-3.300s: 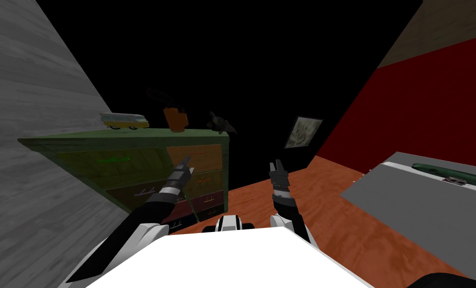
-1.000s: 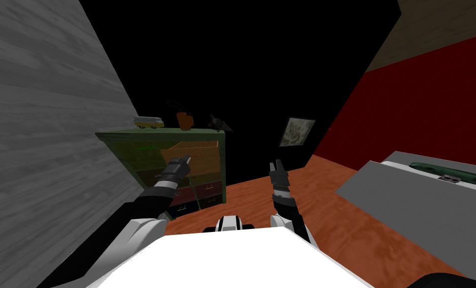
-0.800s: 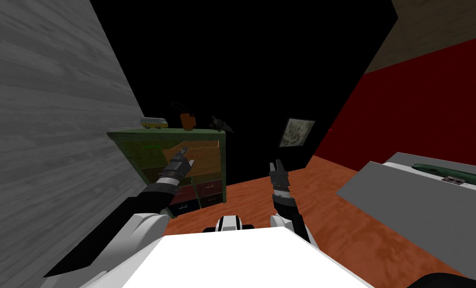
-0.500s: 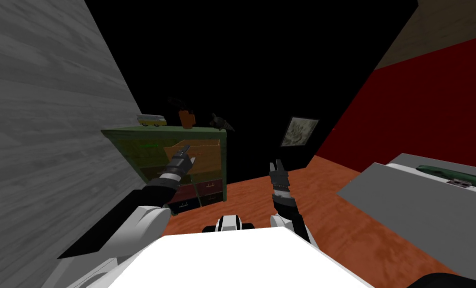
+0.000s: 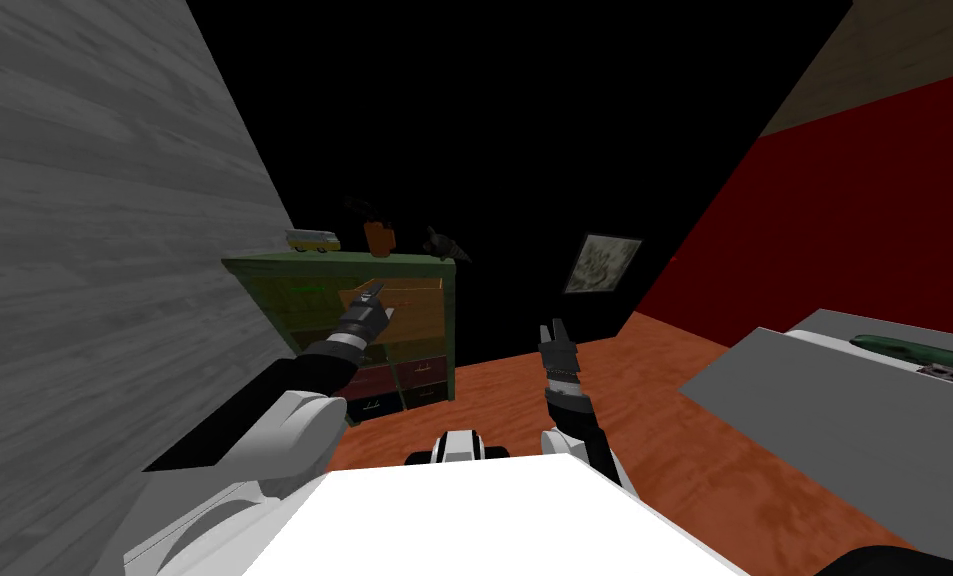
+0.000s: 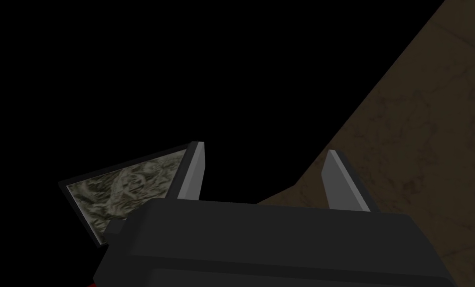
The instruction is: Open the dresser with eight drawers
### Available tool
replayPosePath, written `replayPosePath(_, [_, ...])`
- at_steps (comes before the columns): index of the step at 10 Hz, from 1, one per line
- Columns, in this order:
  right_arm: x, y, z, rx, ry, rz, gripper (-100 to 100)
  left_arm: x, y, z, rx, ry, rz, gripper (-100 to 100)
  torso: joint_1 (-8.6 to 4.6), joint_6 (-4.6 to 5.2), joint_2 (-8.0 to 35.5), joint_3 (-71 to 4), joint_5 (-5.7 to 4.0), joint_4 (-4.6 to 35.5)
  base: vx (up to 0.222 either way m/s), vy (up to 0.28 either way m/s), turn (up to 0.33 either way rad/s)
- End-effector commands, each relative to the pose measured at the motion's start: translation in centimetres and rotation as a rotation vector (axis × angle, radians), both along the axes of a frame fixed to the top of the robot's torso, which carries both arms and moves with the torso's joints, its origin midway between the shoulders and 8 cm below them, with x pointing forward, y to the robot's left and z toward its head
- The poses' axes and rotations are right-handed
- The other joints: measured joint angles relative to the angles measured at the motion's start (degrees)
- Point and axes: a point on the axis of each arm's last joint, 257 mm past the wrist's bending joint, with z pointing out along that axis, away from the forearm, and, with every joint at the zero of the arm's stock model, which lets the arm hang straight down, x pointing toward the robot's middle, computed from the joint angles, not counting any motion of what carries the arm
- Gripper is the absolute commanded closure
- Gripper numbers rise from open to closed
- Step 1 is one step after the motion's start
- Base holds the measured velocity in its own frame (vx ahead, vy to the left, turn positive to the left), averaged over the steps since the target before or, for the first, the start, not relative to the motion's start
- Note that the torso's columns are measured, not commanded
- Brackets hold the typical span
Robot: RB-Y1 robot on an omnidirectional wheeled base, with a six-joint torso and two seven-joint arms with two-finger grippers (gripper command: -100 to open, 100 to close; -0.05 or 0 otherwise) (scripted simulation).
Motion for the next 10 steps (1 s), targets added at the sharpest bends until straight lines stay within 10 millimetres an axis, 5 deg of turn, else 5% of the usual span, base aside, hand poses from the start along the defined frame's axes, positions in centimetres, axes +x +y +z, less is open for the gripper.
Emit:
replayPosePath(1, [0.00, 0.00, 0.00, 0.000, 0.000, 0.000, 0, 0.83, -0.27, 1.30, 0.001, -0.003, -0.007, -100, -0.01, 0.00, -0.04, -0.03, 0.00, -0.01, -0.025, -0.005, 0.053])
replayPosePath(4, [0.00, 0.00, 0.00, 0.000, 0.000, 0.000, 0, 1.12, -0.57, 1.72, 0.001, -0.002, -0.013, -100, -0.01, -0.01, 0.01, 0.00, -0.02, 0.03, -0.015, -0.004, 0.020])
replayPosePath(5, [0.00, 0.00, 0.00, 0.000, 0.000, 0.000, 0, 1.18, -0.59, 1.65, 0.001, 0.003, -0.013, 0, -0.01, -0.01, 0.03, 0.01, -0.02, 0.03, 0.000, 0.000, 0.000])
replayPosePath(10, [0.00, 0.00, 0.00, 0.000, 0.000, 0.000, 0, 1.18, -0.58, 1.62, 0.001, 0.003, -0.013, 0, -0.01, 0.00, 0.02, 0.01, -0.01, 0.01, 0.000, 0.000, 0.000])
